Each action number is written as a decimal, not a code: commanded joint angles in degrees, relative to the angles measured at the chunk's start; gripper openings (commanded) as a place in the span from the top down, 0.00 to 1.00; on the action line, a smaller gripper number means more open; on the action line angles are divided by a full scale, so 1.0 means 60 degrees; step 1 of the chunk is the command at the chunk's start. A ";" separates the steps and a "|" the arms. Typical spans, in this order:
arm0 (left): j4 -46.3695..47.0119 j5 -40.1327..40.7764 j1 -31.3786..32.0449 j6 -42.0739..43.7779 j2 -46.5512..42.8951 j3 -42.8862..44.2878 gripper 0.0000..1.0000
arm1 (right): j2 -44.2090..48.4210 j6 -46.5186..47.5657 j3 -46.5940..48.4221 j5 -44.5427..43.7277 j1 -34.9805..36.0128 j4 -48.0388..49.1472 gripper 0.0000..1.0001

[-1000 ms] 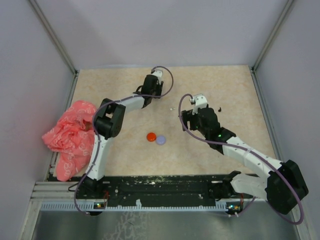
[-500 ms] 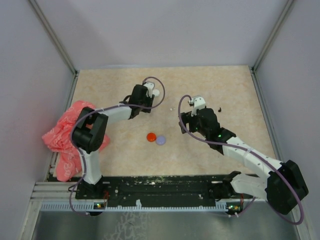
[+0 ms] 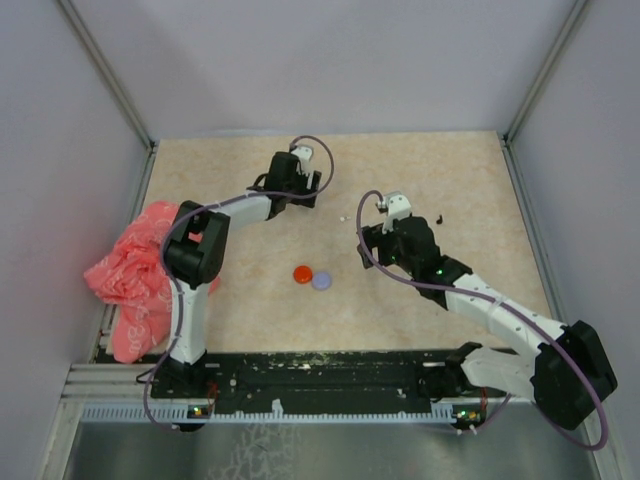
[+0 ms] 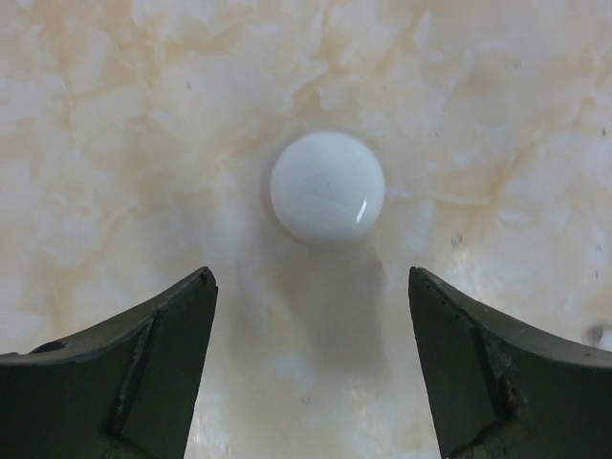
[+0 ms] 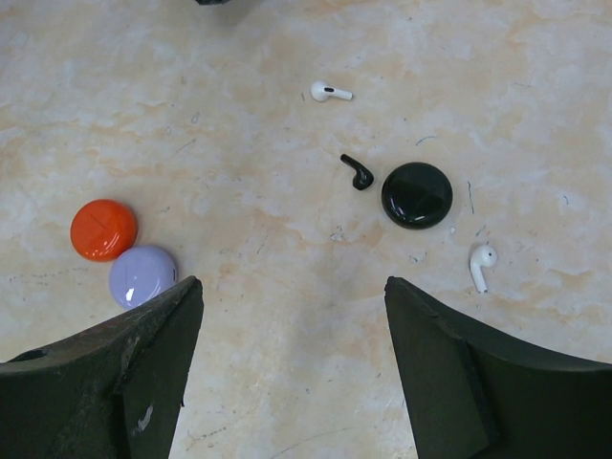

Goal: Insert the wireless bluetooth earbuds into the charging case
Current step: Pick up the charging case at the center of the board.

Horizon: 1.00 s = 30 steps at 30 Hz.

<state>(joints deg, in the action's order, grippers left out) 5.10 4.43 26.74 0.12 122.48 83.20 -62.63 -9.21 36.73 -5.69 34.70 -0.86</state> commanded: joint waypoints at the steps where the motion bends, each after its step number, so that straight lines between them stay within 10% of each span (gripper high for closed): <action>1: 0.0028 0.0007 -0.0046 0.0383 0.0784 0.1129 0.14 | -0.0024 0.0066 0.0366 -0.0017 -0.0041 0.0226 0.23; 18: -0.0371 -0.0379 -0.0146 0.0461 0.2031 0.2537 0.38 | -0.0278 0.0174 0.0491 0.0051 -0.0040 0.0188 0.24; 30: 0.1716 -0.2059 -0.0149 0.1916 -0.0736 -0.1307 0.50 | -0.0462 0.0090 0.1089 0.0905 -0.0063 -0.0436 0.24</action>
<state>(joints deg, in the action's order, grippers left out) 9.76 -1.45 26.09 6.42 124.95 82.08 -64.93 -8.60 38.46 -3.31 34.70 -2.83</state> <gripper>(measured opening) 0.569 0.764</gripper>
